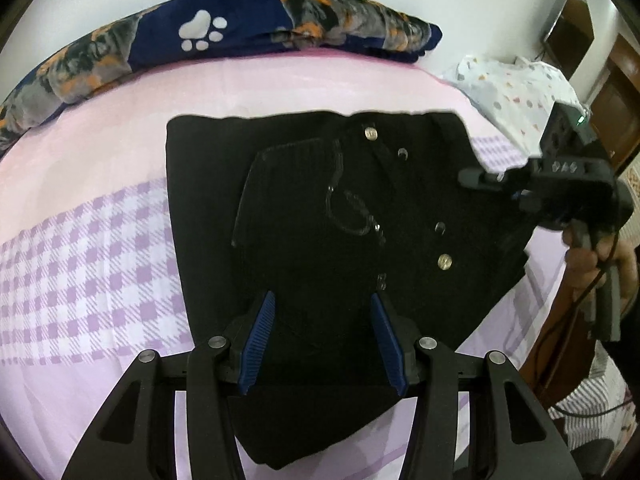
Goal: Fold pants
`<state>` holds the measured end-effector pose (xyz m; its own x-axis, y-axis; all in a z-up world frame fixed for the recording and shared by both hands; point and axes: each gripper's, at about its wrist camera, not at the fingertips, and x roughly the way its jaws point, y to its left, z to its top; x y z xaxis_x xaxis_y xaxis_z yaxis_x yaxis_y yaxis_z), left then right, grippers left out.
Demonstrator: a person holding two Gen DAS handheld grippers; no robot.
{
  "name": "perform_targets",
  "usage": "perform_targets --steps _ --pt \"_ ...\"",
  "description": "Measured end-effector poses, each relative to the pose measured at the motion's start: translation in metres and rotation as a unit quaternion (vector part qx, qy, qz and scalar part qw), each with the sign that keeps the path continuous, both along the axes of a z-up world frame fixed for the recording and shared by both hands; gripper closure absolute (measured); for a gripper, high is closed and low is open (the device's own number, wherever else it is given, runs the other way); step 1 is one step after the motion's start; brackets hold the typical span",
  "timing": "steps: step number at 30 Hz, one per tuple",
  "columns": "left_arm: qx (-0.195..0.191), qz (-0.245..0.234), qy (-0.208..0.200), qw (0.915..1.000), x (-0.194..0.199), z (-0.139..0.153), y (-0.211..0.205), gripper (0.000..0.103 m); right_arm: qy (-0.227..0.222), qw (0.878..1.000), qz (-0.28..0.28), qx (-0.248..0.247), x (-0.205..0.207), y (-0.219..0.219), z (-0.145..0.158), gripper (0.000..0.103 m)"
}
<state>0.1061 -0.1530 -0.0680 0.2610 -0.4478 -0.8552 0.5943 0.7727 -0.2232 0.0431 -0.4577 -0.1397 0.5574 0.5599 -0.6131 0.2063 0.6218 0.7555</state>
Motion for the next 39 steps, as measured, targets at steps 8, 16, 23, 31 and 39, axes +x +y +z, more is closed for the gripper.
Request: perform_targets --steps 8,16,23,31,39 --pt "0.009 -0.017 0.001 0.9998 -0.01 -0.007 -0.007 0.051 0.008 1.0 -0.023 0.001 -0.004 -0.011 -0.01 0.086" --pt "0.003 -0.016 0.007 0.9998 -0.013 -0.01 -0.004 0.051 0.005 0.999 -0.038 -0.027 -0.029 -0.018 0.018 0.074" --pt "0.0 -0.011 0.007 0.9999 -0.018 -0.01 0.001 0.051 0.01 1.0 -0.004 -0.024 -0.05 0.001 0.021 0.076" --pt "-0.001 -0.013 0.014 0.9998 -0.029 -0.002 0.009 0.051 -0.029 0.997 -0.026 -0.064 -0.071 0.012 0.055 0.093" --pt "0.002 -0.02 0.02 0.9996 -0.039 -0.005 0.015 0.05 0.023 0.995 -0.03 -0.096 -0.073 0.008 0.013 0.093"
